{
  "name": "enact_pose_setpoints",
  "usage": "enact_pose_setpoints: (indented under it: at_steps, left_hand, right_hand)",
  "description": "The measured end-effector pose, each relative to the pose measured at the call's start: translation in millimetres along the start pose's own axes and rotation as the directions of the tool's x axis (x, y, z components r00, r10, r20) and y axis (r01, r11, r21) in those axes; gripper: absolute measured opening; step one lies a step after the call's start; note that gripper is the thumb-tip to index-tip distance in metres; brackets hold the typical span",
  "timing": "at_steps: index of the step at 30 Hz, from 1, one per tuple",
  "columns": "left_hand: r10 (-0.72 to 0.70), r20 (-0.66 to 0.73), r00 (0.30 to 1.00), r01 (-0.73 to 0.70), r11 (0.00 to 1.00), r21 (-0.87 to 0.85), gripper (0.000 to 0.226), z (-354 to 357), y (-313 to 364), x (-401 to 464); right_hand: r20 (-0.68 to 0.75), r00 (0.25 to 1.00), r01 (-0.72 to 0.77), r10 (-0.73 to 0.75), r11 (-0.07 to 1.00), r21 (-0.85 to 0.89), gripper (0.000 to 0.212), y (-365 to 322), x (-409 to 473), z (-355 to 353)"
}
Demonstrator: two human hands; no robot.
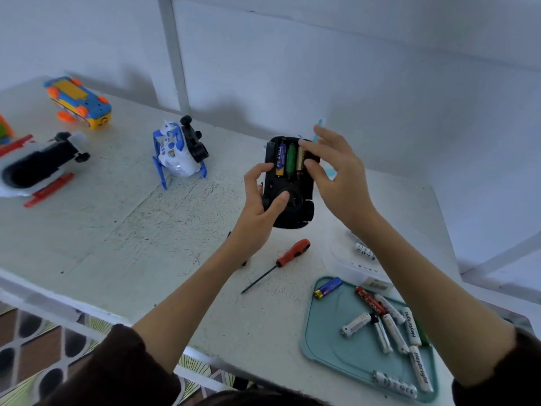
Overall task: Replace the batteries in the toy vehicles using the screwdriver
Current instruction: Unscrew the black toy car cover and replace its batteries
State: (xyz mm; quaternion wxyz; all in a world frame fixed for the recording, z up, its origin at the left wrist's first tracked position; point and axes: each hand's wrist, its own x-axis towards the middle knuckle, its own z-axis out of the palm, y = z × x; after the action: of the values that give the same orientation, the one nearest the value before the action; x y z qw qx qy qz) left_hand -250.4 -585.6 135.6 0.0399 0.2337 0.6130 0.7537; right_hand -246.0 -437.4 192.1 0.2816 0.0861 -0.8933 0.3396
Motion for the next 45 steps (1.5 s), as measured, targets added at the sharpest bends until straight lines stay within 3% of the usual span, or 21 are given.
enact_pose_setpoints:
  at_steps: [2, 4, 6, 8, 12, 15, 21, 27, 32, 36, 41, 45]
  left_hand:
    - [0.016, -0.061, 0.998, -0.013, 0.999, 0.047, 0.038, -15, 2, -1]
    - [0.020, -0.133, 0.991, -0.009, 0.997, 0.080, 0.038, -34, 5, -4]
    - [0.019, -0.202, 0.979, 0.000, 0.995, 0.097, 0.038, -53, 7, -9]
    - [0.025, -0.254, 0.967, 0.006, 0.993, 0.119, 0.038, -69, 7, -16]
    - [0.034, -0.326, 0.945, 0.024, 0.985, 0.171, 0.037, -87, 3, -31]
    - [0.042, -0.352, 0.935, 0.031, 0.979, 0.200, 0.038, -96, 0, -41]
    - [0.044, -0.404, 0.914, 0.053, 0.973, 0.226, 0.038, -109, -4, -53]
    - [0.054, -0.414, 0.909, 0.053, 0.969, 0.241, 0.039, -111, -10, -55]
    - [0.014, -0.399, 0.917, 0.076, 0.975, 0.207, 0.041, -102, -15, -49]
    - [-0.031, -0.380, 0.924, 0.101, 0.981, 0.164, 0.039, -93, -19, -42]
    - [-0.078, -0.313, 0.947, 0.119, 0.986, 0.115, 0.039, -81, -24, -33]
    - [-0.095, -0.270, 0.958, 0.143, 0.976, 0.163, 0.039, -77, -28, -32]
  right_hand:
    - [-0.140, 0.990, 0.001, 0.004, 0.999, 0.032, 0.022, -4, -6, 5]
    - [-0.181, 0.982, -0.044, 0.060, 0.995, 0.092, 0.014, -11, -15, 11]
    - [-0.070, 0.991, -0.105, 0.111, 0.991, 0.086, 0.009, -13, -22, 20]
    - [0.145, 0.976, -0.168, 0.160, 0.985, 0.043, 0.009, -14, -29, 34]
    - [0.470, 0.832, -0.254, 0.294, 0.956, -0.149, 0.027, -26, -41, 66]
    - [0.538, 0.766, -0.220, 0.351, 0.930, -0.294, 0.040, -41, -51, 85]
    - [0.605, 0.678, -0.226, 0.418, 0.902, -0.369, 0.047, -61, -57, 114]
    - [0.591, 0.721, -0.355, 0.361, 0.925, -0.132, 0.042, -54, -54, 103]
    - [0.527, 0.764, -0.425, 0.373, 0.905, -0.024, 0.021, -31, -50, 85]
    - [0.511, 0.765, -0.542, 0.391, 0.820, 0.184, 0.018, -21, -35, 61]
    - [0.509, 0.791, -0.566, 0.339, 0.722, 0.397, 0.032, -22, -14, 37]
    - [0.444, 0.827, -0.551, 0.345, 0.656, 0.516, 0.023, -28, -7, 40]
